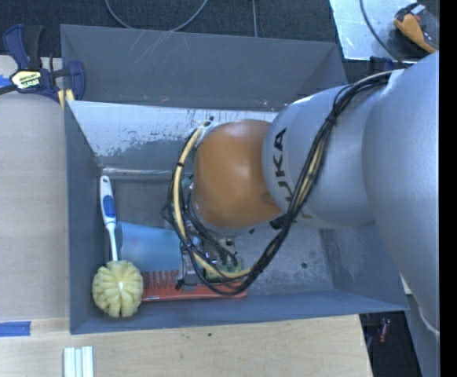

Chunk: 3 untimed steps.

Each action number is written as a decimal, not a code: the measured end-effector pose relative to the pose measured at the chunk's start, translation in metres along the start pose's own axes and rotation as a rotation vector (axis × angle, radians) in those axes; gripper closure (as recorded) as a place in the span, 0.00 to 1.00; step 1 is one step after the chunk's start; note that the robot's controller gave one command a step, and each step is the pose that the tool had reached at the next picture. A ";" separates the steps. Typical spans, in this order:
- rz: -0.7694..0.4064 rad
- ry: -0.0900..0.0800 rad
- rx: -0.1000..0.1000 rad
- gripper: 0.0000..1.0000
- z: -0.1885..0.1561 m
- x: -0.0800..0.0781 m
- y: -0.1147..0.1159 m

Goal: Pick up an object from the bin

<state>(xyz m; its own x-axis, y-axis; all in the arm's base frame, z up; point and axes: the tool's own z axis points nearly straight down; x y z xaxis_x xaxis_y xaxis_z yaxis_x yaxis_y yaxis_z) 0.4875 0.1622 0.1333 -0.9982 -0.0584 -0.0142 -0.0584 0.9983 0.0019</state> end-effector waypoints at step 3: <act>-0.405 -0.006 -0.003 1.00 0.063 -0.110 -0.013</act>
Offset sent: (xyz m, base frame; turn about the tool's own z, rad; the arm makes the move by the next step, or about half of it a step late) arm 0.0370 0.0267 -0.0633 0.1571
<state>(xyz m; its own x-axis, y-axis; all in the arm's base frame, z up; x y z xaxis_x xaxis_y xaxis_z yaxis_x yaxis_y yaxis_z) 0.5992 0.1554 0.0718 -0.8944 -0.4469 -0.0198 -0.4470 0.8946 -0.0022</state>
